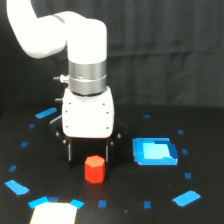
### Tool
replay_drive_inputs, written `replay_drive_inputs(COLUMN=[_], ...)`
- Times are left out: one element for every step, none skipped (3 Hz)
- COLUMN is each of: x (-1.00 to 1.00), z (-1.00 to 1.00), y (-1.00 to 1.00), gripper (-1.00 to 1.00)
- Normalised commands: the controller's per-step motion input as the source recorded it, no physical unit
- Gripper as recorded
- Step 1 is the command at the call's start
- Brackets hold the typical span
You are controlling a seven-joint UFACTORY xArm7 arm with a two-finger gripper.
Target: Pick up the red object from the table
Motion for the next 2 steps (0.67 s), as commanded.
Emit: replay_drive_inputs(x=[-0.08,0.00], z=[-0.57,0.03], y=[-0.50,-0.30], gripper=[0.46,-0.27])
